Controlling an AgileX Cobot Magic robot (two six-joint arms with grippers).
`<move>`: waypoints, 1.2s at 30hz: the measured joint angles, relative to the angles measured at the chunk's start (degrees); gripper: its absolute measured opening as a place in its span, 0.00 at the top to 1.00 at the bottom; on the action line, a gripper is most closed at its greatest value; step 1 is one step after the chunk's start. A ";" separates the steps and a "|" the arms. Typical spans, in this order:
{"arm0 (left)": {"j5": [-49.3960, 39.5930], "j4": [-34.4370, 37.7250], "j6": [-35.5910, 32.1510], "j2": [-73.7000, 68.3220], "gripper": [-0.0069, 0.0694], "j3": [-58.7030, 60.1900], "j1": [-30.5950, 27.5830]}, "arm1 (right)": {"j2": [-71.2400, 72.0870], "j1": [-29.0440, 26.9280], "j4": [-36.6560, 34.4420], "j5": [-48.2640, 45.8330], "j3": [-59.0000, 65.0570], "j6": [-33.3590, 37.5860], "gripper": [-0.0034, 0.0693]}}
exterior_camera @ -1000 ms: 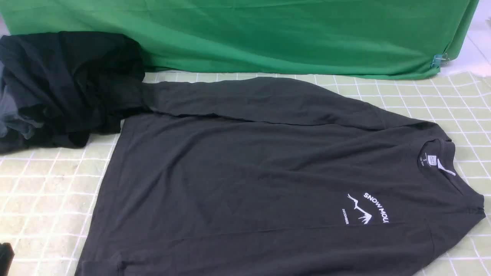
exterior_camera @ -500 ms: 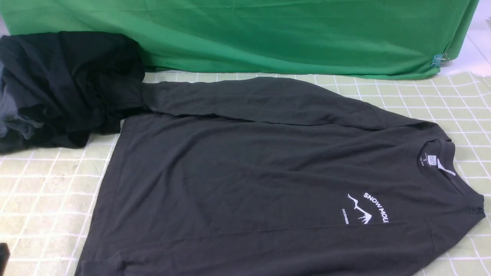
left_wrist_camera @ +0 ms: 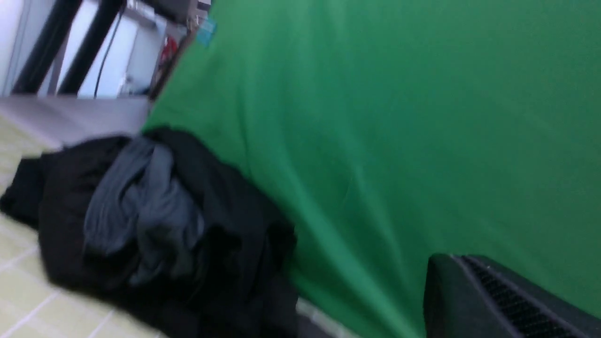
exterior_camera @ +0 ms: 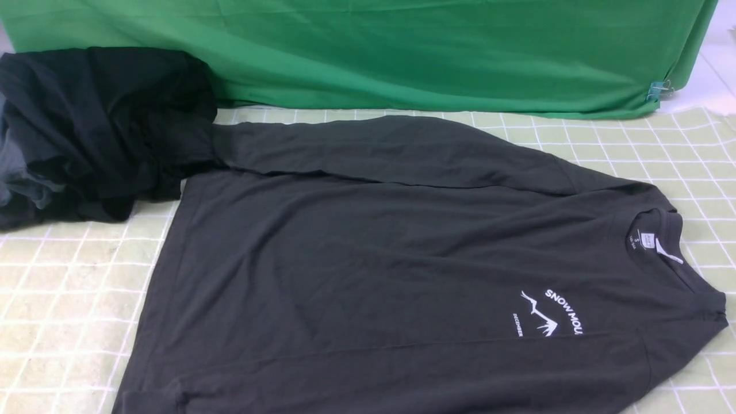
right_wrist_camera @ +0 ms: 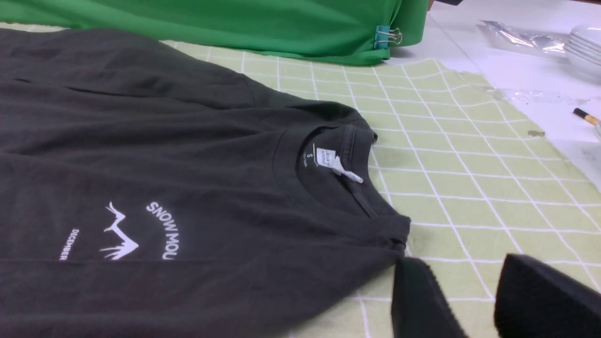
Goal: Fold a long-sleeved shirt over a green coffee tablecloth.
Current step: 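Grasp the left edge of the dark T-shirt lying flat on the table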
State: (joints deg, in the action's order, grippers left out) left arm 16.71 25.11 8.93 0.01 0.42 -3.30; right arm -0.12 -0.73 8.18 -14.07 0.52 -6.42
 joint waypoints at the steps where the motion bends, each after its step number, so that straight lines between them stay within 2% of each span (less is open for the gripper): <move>1: 3.69 0.05 2.29 0.00 0.89 0.00 0.00 | 0.00 0.00 0.00 0.00 0.00 0.00 0.62; 3: 8.44 -0.29 5.13 0.00 0.89 0.00 0.00 | 0.00 0.00 0.00 0.52 0.00 -0.54 0.62; 4: 11.98 -0.97 8.33 0.03 0.89 -1.02 0.00 | 0.00 0.00 -0.67 2.45 0.00 -3.40 0.62; 6: 9.71 -2.60 10.33 -0.12 0.89 -5.32 0.00 | 0.00 0.00 -3.08 7.46 0.00 -10.03 0.62; 7: 3.76 -4.30 10.81 -0.98 0.89 -10.57 0.00 | 0.00 0.00 -4.75 12.08 0.00 -15.69 0.62; 8: 3.76 -4.30 10.83 -1.23 0.89 -10.57 0.00 | 0.00 0.00 -5.21 12.73 0.00 -17.64 0.62; 9: -9.75 -7.85 10.95 -6.00 0.89 -20.26 0.00 | 0.00 0.00 -6.37 18.57 0.00 -25.96 0.62; 10: -11.12 -8.20 10.95 -6.62 0.89 -21.15 0.00 | 0.00 0.00 -6.61 20.21 0.00 -27.45 0.62; 11: -18.26 -9.99 10.70 -9.99 0.89 -25.59 0.00 | 0.00 0.00 -6.90 22.10 0.00 -30.51 0.62; 15: -44.92 -14.16 5.45 -24.65 0.89 -39.71 0.00 | 0.00 0.00 -7.31 26.70 0.00 -34.48 0.62; 16: -54.13 -14.59 2.31 -32.14 0.89 -43.49 0.00 | 0.00 0.00 -7.38 27.01 0.00 -34.89 0.62; 17: -59.67 -14.70 0.26 -36.80 0.89 -45.38 0.00 | 0.00 0.00 -7.38 27.07 0.00 -35.02 0.62; 20: -70.10 -15.00 -5.91 -49.71 0.89 -47.03 0.00 | 0.00 0.00 -7.49 27.06 0.00 -36.25 0.63; 23: -72.38 -15.15 -8.22 -57.18 0.89 -46.35 0.00 | 0.00 0.47 -7.44 26.06 -0.12 -37.10 0.67; 24: -72.76 -15.15 -8.93 -62.67 0.90 -45.17 0.99 | -0.09 2.68 -7.51 20.45 -1.91 -36.89 0.77; 25: -72.75 -15.21 -8.93 -63.10 0.90 -45.04 1.41 | -0.22 3.02 -7.52 19.64 -2.27 -36.63 0.78; 27: -70.91 -16.28 -8.93 -66.33 0.92 -43.22 5.00 | -1.99 7.72 -7.52 9.92 -7.97 -30.81 0.90; 29: -68.83 -18.09 -7.50 -67.52 0.92 -41.83 8.56 | -4.43 11.50 -7.52 3.61 -12.52 -25.60 0.93; 31: -66.98 -22.88 -1.74 -69.00 0.92 -40.52 13.67 | -11.45 19.11 -7.52 -7.73 -21.22 -17.80 0.95; 32: -66.98 -23.38 -1.15 -69.15 0.92 -40.50 14.03 | -12.10 19.70 -7.52 -8.62 -21.85 -17.37 0.95; 34: -66.34 -29.61 5.44 -71.19 0.92 -40.32 16.90 | -20.86 26.48 -7.52 -19.86 -29.23 -12.39 0.96; 36: -65.48 -31.46 7.52 -72.51 0.92 -40.27 17.46 | -24.75 30.12 -7.52 -24.41 -31.89 -10.18 0.96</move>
State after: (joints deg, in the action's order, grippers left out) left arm -48.77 -6.35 16.45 -72.51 -39.84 14.16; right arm -24.88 29.39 0.67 -38.49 -31.37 -16.60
